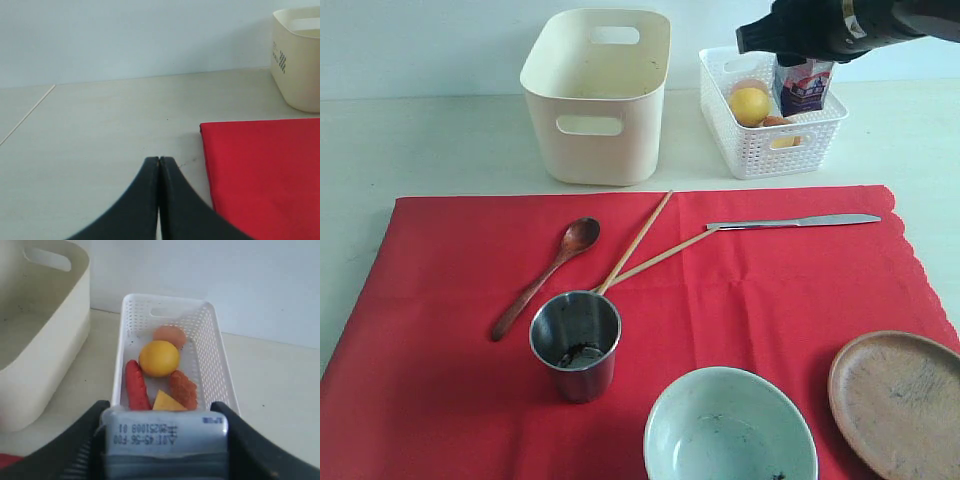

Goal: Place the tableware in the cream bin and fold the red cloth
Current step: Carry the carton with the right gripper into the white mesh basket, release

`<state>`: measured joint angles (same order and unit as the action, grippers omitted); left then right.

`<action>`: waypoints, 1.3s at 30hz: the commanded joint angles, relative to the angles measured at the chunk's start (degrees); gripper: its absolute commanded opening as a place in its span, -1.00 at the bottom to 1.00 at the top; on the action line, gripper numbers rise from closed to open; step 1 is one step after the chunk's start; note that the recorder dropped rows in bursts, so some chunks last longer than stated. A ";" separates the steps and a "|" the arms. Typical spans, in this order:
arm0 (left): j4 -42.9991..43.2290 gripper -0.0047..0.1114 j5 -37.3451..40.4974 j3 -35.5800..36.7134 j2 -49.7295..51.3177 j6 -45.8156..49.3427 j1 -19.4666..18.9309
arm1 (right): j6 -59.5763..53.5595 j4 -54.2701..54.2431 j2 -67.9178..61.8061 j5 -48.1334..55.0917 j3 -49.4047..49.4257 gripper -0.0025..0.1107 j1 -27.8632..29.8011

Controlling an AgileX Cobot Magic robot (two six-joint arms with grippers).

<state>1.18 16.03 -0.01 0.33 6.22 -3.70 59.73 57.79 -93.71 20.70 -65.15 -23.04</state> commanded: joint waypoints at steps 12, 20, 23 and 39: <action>0.20 -0.90 -0.35 0.01 -0.33 -0.41 0.32 | 0.30 -0.92 -23.64 -1.23 -25.39 -0.96 5.05; 0.20 -0.90 -0.35 0.01 -0.33 -0.41 0.32 | 0.30 -4.01 -31.03 0.29 -32.22 -0.96 5.05; 0.20 -0.90 -0.35 0.01 -0.33 -0.41 0.32 | 0.30 -5.79 -32.14 0.13 -32.57 -0.96 5.05; 0.20 -0.90 -0.35 0.01 -0.33 -0.41 0.32 | 0.30 -5.79 -33.20 0.14 -32.57 0.04 5.05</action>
<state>1.18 16.03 -0.01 0.33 6.22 -3.70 60.20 51.71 -127.31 21.57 -96.82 -18.17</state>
